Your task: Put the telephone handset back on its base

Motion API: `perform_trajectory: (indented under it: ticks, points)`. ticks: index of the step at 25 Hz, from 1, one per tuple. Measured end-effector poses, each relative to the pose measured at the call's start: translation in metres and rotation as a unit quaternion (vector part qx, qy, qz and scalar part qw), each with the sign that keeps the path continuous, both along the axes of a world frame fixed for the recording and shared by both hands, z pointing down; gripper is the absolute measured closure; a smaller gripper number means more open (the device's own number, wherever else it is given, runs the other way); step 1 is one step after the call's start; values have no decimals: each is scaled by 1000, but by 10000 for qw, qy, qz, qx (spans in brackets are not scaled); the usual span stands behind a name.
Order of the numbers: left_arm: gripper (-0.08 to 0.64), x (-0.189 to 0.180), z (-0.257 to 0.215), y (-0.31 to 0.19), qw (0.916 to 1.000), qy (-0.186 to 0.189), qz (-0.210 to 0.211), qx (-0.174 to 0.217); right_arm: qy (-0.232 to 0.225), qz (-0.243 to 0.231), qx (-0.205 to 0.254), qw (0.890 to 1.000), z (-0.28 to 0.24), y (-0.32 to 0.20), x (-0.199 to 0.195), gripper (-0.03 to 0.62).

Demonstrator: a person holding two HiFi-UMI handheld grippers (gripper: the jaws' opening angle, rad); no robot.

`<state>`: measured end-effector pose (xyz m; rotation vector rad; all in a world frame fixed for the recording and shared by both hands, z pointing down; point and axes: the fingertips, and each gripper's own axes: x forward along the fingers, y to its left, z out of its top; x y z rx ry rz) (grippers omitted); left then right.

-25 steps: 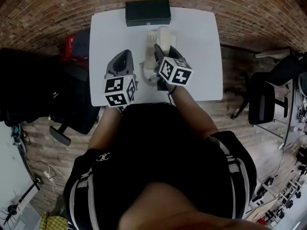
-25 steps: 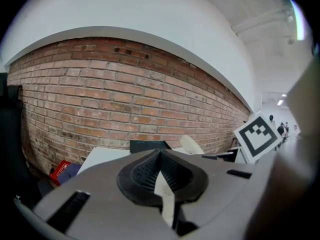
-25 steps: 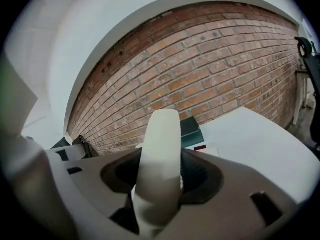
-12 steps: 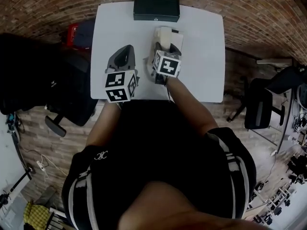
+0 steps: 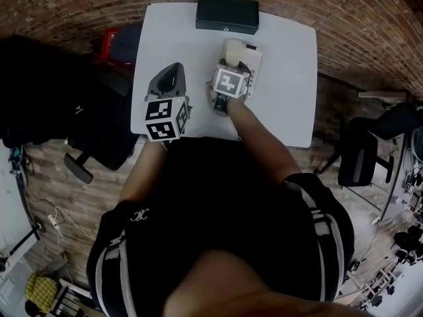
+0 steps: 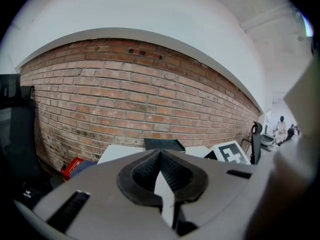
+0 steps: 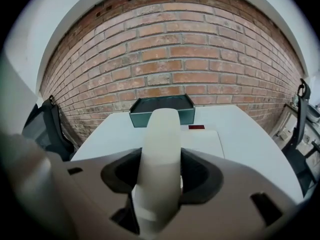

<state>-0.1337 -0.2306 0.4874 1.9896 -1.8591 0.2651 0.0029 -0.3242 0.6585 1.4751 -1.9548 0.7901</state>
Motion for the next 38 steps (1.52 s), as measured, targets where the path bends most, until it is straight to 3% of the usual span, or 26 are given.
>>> perform_trajectory:
  ticks: [8,30,38]
  points:
    - [565,-10,-2,1,10000,-32,-32,37,22,182,-246,9995,19,-1,-3,390]
    - [565,-25,-13,11,9997,-144,-139,127,-45,289,-270,9992,32,-3,-13,390]
    - [565,-20,-16,12,9997,-169,-111,158,-222,111,-324,9992,34,1,-20,377]
